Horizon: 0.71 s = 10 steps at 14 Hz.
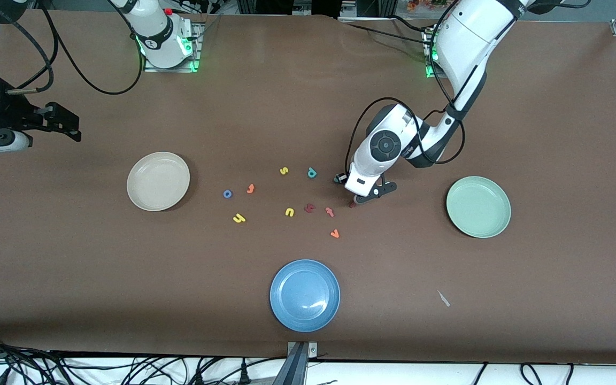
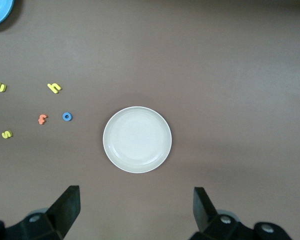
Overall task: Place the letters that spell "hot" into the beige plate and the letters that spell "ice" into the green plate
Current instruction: 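Close the left gripper on the orange e and lift it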
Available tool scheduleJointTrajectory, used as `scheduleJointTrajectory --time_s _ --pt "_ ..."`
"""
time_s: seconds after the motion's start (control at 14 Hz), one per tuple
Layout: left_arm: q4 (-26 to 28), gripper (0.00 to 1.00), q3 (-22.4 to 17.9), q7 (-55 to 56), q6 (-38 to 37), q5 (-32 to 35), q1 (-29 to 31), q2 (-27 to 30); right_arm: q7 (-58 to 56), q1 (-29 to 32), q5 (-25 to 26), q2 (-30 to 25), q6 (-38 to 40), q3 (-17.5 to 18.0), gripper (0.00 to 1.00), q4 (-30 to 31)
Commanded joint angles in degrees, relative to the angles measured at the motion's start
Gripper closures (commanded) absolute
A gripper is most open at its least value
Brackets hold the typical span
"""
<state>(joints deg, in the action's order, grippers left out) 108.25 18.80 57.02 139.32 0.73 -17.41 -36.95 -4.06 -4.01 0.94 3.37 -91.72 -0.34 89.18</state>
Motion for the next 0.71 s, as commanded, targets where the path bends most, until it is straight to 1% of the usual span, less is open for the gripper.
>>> scheduleJointTrajectory --time_s 0.0,0.14,0.21,0.29,0.43,0.64 --pt "-0.1 0.86 -0.6 0.3 -0.3 -1.1 -1.1 -0.7 0.0 0.5 0.3 0.2 0.8 -0.1 0.00 -0.9" --pt "-0.2 0.88 -0.8 0.2 -0.5 0.5 -0.8 -0.3 0.2 0.5 0.3 0.2 0.8 -0.1 0.00 -0.9" --pt "-0.6 0.90 -0.8 0.2 -1.1 1.7 -0.2 0.8 0.2 0.5 0.2 0.3 0.4 0.0 0.00 -0.9" --pt "-1.5 0.91 -0.8 -0.1 -3.9 1.9 0.4 2.4 0.2 0.5 0.1 1.3 0.1 0.0 0.00 -0.9" --pt "-6.2 0.91 -0.7 -0.6 -12.7 2.0 2.6 5.0 -0.2 0.5 -0.1 1.6 0.7 -0.1 0.00 -0.7" --pt "-12.2 0.91 -0.7 -5.0 -23.4 2.0 7.7 7.8 -0.4 0.5 -1.3 1.8 0.3 0.0 0.00 -0.9"
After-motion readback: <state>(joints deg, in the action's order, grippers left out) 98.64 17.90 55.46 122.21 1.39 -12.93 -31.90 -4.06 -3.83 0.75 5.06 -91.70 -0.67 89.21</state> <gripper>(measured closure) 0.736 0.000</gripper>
